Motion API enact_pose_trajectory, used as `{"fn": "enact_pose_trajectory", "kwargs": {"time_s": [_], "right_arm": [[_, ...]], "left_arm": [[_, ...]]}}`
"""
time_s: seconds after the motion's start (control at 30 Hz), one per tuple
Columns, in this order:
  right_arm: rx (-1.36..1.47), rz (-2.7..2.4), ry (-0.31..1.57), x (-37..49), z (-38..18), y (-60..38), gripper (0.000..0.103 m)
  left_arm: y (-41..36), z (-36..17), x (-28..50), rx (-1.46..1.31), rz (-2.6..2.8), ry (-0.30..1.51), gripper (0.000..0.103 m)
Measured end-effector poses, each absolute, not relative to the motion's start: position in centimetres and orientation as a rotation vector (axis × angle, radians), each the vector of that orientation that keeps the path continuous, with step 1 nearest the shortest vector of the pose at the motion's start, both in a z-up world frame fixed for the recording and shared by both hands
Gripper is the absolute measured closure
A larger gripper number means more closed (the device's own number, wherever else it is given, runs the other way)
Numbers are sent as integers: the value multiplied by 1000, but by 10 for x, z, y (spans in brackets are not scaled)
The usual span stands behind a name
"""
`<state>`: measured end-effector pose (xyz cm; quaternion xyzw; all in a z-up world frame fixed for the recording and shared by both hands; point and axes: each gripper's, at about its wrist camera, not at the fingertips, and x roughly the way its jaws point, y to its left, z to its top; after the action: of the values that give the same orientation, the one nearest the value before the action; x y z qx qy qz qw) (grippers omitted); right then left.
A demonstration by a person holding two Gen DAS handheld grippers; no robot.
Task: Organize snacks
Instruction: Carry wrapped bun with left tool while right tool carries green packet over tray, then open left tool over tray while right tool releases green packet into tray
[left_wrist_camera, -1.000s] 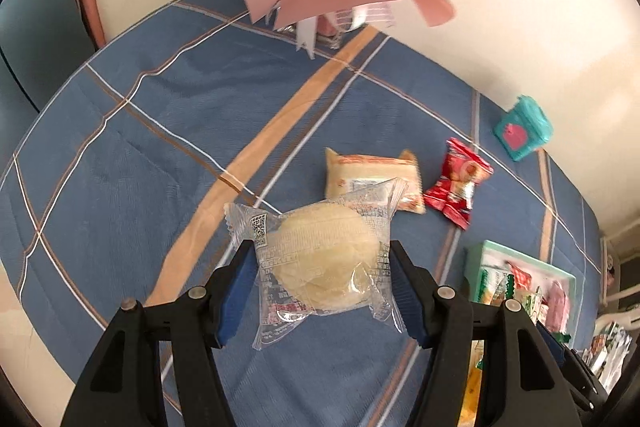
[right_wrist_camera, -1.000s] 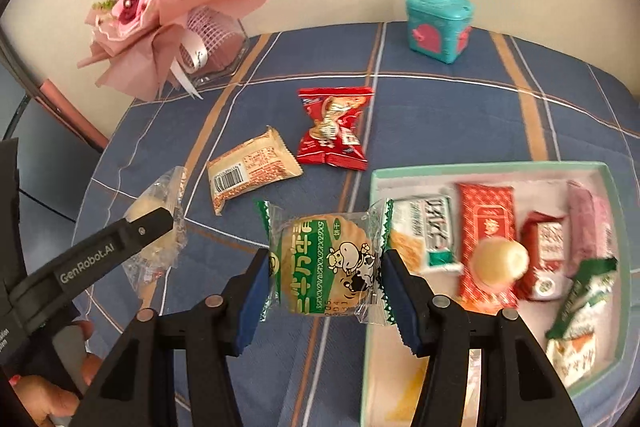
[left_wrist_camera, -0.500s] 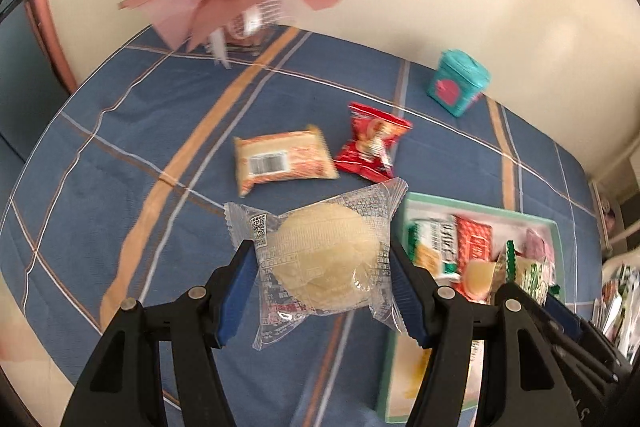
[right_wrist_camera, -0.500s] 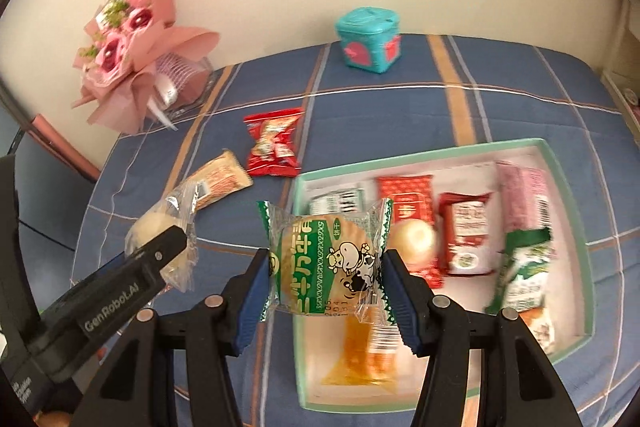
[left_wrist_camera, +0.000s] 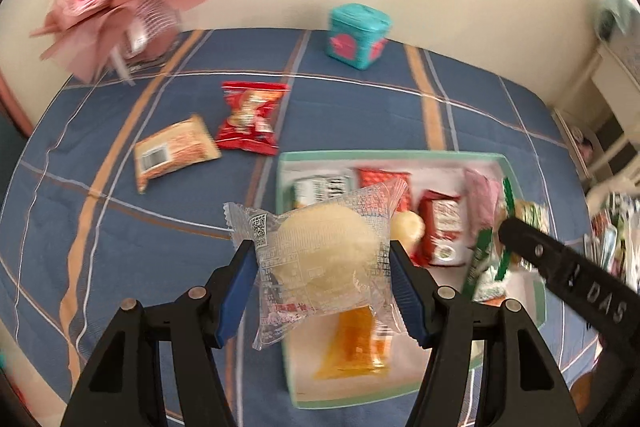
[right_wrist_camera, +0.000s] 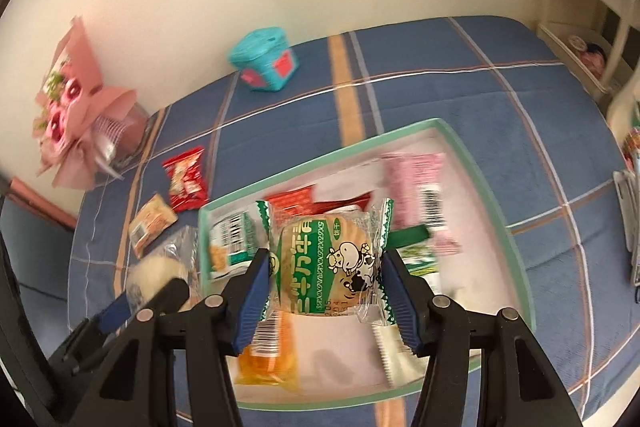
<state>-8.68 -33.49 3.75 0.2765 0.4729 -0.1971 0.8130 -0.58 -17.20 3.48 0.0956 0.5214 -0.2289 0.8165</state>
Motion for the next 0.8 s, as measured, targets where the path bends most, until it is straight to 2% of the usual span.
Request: {"fn": "enact_pose_trajectory", "kwargs": {"time_s": [0.33, 0.8], "right_arm": [[642, -457, 1009, -105, 32, -362, 44], [573, -402, 1069, -77, 12, -344, 43]], "left_arm": [[-194, 26, -13, 242, -539, 1122, 37], [-194, 3, 20, 162, -535, 1143, 36]]}}
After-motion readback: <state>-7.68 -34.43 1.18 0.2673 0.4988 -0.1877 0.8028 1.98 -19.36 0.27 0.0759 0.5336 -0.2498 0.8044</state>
